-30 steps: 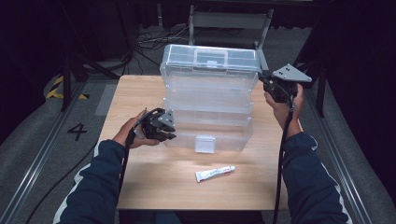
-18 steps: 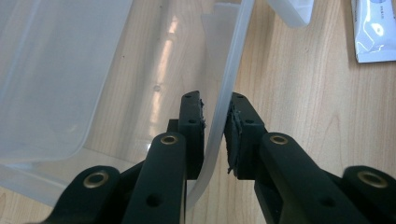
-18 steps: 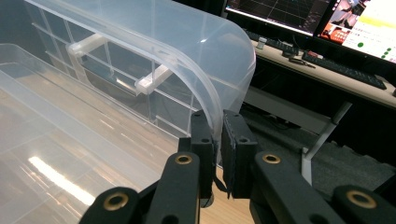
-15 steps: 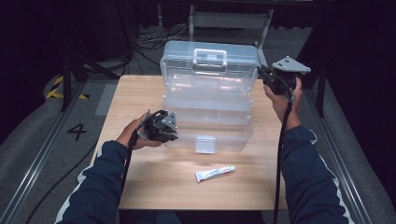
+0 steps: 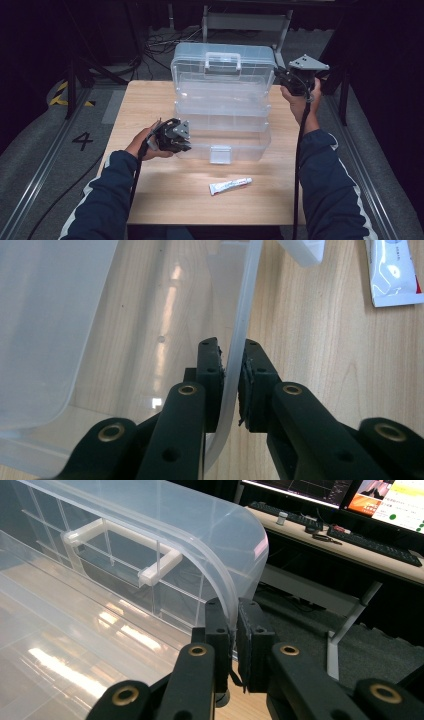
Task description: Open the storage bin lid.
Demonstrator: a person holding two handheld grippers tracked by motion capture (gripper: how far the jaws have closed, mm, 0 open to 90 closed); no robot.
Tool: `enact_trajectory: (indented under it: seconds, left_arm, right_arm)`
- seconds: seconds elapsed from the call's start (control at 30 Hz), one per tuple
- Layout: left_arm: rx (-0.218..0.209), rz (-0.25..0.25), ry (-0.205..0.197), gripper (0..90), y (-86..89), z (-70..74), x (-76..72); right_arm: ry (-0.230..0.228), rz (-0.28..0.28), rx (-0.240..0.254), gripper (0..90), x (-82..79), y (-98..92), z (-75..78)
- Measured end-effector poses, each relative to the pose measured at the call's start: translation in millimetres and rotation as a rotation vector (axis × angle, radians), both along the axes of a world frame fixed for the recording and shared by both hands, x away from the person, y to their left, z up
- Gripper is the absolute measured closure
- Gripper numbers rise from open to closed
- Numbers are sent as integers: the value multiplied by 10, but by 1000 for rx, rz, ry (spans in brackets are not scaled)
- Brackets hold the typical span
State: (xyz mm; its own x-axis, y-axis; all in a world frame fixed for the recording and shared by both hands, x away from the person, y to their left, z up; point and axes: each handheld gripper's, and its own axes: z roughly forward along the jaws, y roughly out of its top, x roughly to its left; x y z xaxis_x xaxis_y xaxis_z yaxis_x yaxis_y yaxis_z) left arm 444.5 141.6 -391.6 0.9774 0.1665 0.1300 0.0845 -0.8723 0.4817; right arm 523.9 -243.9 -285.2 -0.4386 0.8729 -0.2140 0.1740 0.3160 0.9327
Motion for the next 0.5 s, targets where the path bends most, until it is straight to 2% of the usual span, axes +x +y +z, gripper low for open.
enact_trajectory:
  seconds: [0.23,0.4,0.5]
  left_arm:
    - [-13,1,11,822,16,-8,8]
    - [-29,4,6,821,27,-19,11]
    - [-23,5,1,821,25,-17,7]
  right_arm:
    - [27,-11,-8,849,52,9,40]
    - [43,-17,-14,848,81,29,67]
    - [50,-17,-11,849,106,21,74]
